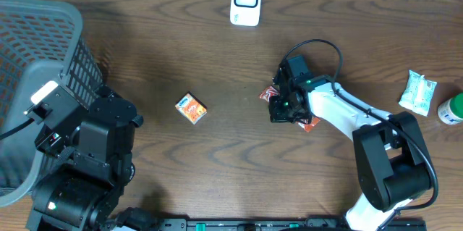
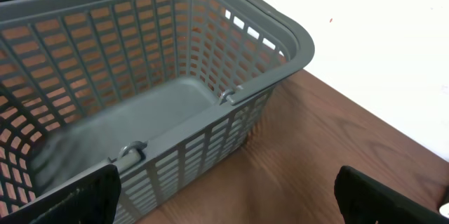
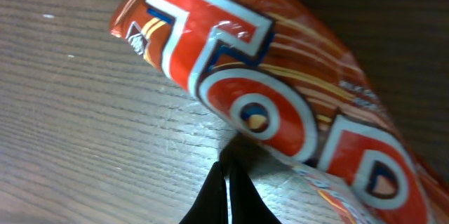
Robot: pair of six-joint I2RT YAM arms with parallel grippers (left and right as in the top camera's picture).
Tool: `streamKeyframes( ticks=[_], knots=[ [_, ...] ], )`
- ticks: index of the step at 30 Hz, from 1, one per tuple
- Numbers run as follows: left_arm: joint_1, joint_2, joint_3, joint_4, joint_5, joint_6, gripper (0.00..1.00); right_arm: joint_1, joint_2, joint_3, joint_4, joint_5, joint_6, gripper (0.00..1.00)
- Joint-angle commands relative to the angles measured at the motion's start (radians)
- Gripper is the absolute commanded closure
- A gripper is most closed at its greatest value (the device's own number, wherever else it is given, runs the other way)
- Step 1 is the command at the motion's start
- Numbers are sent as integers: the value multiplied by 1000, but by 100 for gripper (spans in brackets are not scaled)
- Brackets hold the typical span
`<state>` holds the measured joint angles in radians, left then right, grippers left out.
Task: Scan the item barcode
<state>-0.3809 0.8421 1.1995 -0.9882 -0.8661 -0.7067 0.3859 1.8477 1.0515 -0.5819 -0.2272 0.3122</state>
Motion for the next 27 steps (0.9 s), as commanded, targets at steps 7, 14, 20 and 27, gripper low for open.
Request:
streamKeyframes(
  ticks=[7,14,20,27],
  knots=[
    [5,0,15,-3,-9,-5,2,7,-105,74,-10,146,9,99],
    [5,0,15,-3,-9,-5,2,7,-97,73,-6,228,9,99],
    [5,0,15,-3,-9,-5,2,7,-81,67,3,264,9,99],
    [5,0,15,-3,-9,-5,2,9,-14,45,-22,235,10,99]
  ],
)
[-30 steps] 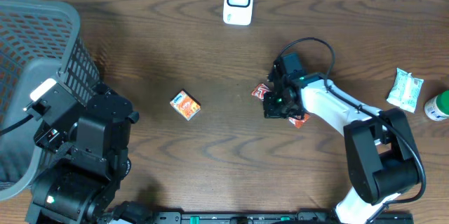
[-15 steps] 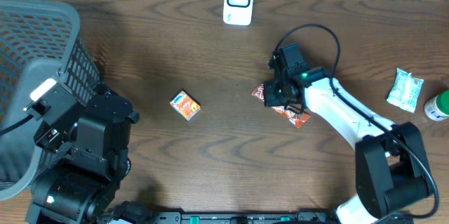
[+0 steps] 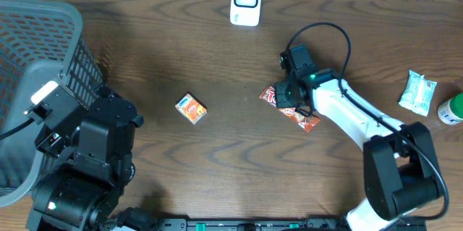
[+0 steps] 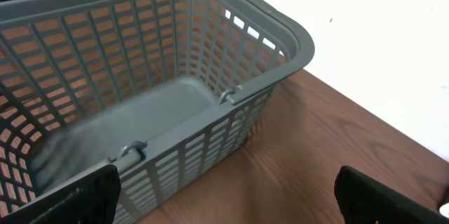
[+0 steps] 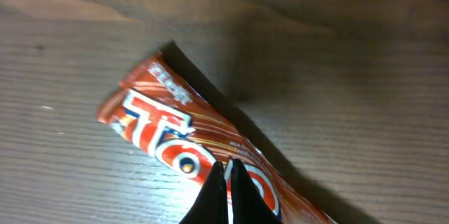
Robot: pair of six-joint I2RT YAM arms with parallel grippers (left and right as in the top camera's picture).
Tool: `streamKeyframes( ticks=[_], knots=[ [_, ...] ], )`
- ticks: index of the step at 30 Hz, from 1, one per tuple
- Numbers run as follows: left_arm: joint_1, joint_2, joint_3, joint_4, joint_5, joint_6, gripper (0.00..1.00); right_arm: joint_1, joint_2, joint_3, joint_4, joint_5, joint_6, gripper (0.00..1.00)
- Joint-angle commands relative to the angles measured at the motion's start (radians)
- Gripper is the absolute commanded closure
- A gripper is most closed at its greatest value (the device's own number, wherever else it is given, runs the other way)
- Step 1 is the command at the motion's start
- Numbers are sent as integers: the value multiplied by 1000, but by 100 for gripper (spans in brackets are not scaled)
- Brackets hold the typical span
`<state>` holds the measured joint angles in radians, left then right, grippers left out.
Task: Scan the item barcode
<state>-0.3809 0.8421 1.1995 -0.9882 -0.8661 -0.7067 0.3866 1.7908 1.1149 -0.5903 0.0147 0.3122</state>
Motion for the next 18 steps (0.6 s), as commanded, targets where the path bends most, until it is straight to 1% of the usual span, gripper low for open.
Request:
streamKeyframes(
  ticks=[1,14,18],
  knots=[
    [5,0,15,-3,-9,-5,2,8,54,-18,-25,-21,14,99],
    [5,0,15,-3,-9,-5,2,11,73,-17,-36,-30,23,99],
    [5,0,15,-3,-9,-5,2,8,37,54,-85,-48,20,99]
  ],
)
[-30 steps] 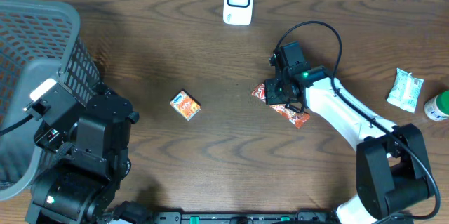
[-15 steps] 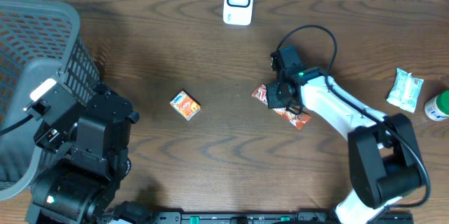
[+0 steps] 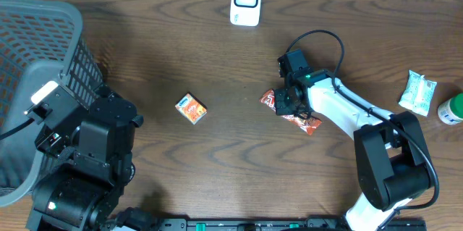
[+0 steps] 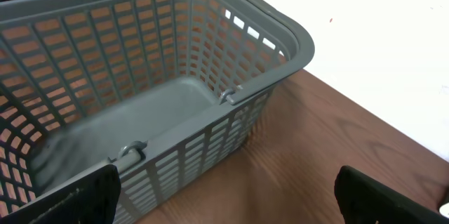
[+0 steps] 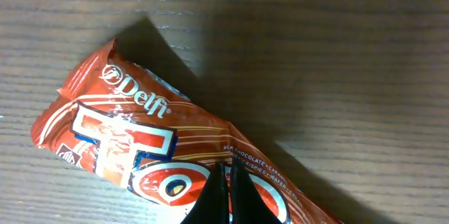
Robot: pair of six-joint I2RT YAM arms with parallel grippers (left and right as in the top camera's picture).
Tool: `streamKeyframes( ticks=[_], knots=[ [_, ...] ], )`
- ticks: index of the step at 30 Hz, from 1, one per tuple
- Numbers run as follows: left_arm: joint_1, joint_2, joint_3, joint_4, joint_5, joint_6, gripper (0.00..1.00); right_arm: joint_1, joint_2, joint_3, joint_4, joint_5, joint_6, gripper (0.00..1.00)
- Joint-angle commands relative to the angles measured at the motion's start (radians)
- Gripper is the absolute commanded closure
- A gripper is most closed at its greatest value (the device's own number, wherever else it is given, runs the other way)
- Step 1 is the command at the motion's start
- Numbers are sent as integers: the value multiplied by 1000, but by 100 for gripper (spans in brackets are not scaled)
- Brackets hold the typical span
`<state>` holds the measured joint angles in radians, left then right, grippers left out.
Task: Scan the item barcode
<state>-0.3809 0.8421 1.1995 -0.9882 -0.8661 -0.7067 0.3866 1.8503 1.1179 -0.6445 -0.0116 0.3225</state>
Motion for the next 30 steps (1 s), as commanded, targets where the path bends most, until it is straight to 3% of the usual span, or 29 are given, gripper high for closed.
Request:
streamKeyframes(
  ticks=[1,9,22,30],
  knots=[
    [5,0,15,-3,-9,-5,2,8,-37,82,-61,-21,10,99],
    [5,0,15,-3,-9,-5,2,8,-114,170,-206,-13,10,99],
    [5,0,15,-3,-9,-5,2,7,-106,-113,-95,10,85,99],
    [5,0,15,-3,-9,-5,2,7,-164,48,-204,-9,80,99]
  ],
)
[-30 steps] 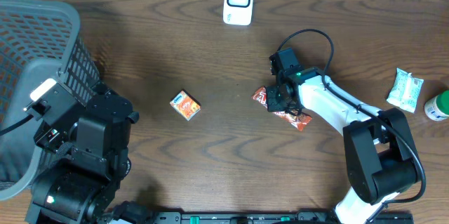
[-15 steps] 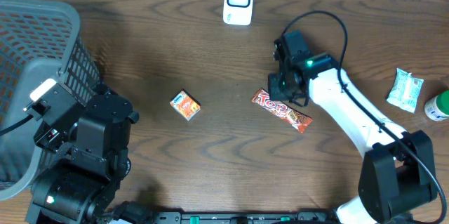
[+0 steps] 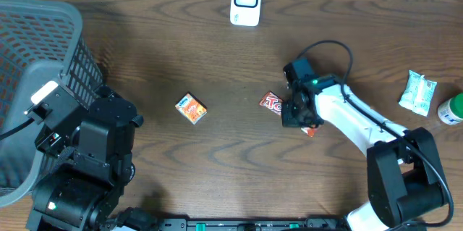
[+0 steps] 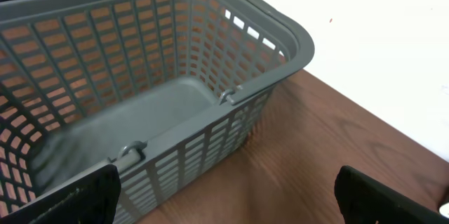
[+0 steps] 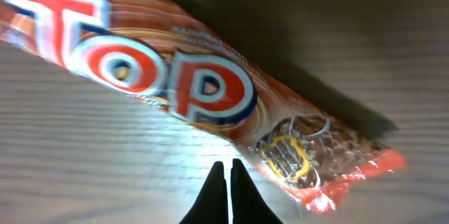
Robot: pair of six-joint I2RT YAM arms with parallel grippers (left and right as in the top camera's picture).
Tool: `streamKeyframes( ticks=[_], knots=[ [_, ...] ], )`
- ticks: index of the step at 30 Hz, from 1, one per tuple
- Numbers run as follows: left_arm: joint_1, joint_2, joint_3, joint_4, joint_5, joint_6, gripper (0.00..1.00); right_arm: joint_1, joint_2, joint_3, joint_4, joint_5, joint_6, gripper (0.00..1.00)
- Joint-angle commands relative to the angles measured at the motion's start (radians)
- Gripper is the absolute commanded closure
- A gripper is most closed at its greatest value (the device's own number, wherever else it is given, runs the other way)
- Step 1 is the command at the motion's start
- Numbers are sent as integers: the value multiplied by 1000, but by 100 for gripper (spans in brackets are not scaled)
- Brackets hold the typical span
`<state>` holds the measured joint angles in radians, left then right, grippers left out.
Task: Scan the item barcode
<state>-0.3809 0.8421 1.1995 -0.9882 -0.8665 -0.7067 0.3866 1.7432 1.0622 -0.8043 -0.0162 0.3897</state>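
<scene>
A red "Top" chocolate bar wrapper [image 3: 272, 103] lies flat on the brown table, right of centre. My right gripper [image 3: 293, 117] hangs over its middle and hides that part. In the right wrist view the wrapper [image 5: 175, 83] runs diagonally, logo side up. The right gripper [image 5: 226, 171] is shut with nothing in it, its tips just beside the bar's lower edge. The white scanner [image 3: 246, 1] stands at the table's far edge. My left gripper [image 4: 224, 206] is open beside the basket, far from the bar.
A grey mesh basket [image 3: 29, 50] fills the left side and shows as an empty basket [image 4: 295, 38] to the left wrist. A small orange box [image 3: 192, 108] lies mid-table. A green-white packet [image 3: 418, 92] and a green-capped bottle [image 3: 451, 108] sit at the right edge.
My right gripper, still shut, was over the bar's left "Delfi" end and is now nearer its right end and lower. The bar lies about where it was. The left arm is unchanged.
The right gripper was first shut and low against the bar's left part. It then stood farther back over the left end, then over the "Delfi" lettering, and now by the right end. It stayed shut throughout. The bar stayed on the table. The left arm never moved.
</scene>
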Motion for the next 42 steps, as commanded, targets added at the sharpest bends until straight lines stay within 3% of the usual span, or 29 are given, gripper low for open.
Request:
streamKeyframes(
  ticks=[1,2,3,4,7,10,11,20,24,31,42],
  knots=[
    [5,0,15,-3,-8,-5,2,7,-74,130,-73,-4,14,99],
    [5,0,15,-3,-8,-5,2,6,-87,146,-92,-4,14,98],
    [5,0,15,-3,-8,-5,2,5,-101,156,-106,-4,14,90],
    [5,0,15,-3,-8,-5,2,3,-112,157,-114,-5,14,79],
    [5,0,15,-3,-8,-5,2,-13,-122,151,-165,-29,24,32],
    [5,0,15,-3,-8,-5,2,-37,-120,124,-198,-92,51,3],
    [5,0,15,-3,-8,-5,2,-49,-120,112,-204,-124,68,1],
    [5,0,15,-3,-8,-5,2,-175,-120,-21,-144,-278,233,1],
    [5,0,15,-3,-8,-5,2,-238,-120,-113,-51,-385,245,1],
    [5,0,15,-3,-8,-5,2,-320,-120,-255,47,-386,254,1],
    [5,0,15,-3,-8,-5,2,-333,-120,-552,493,-385,455,1]
  ],
)
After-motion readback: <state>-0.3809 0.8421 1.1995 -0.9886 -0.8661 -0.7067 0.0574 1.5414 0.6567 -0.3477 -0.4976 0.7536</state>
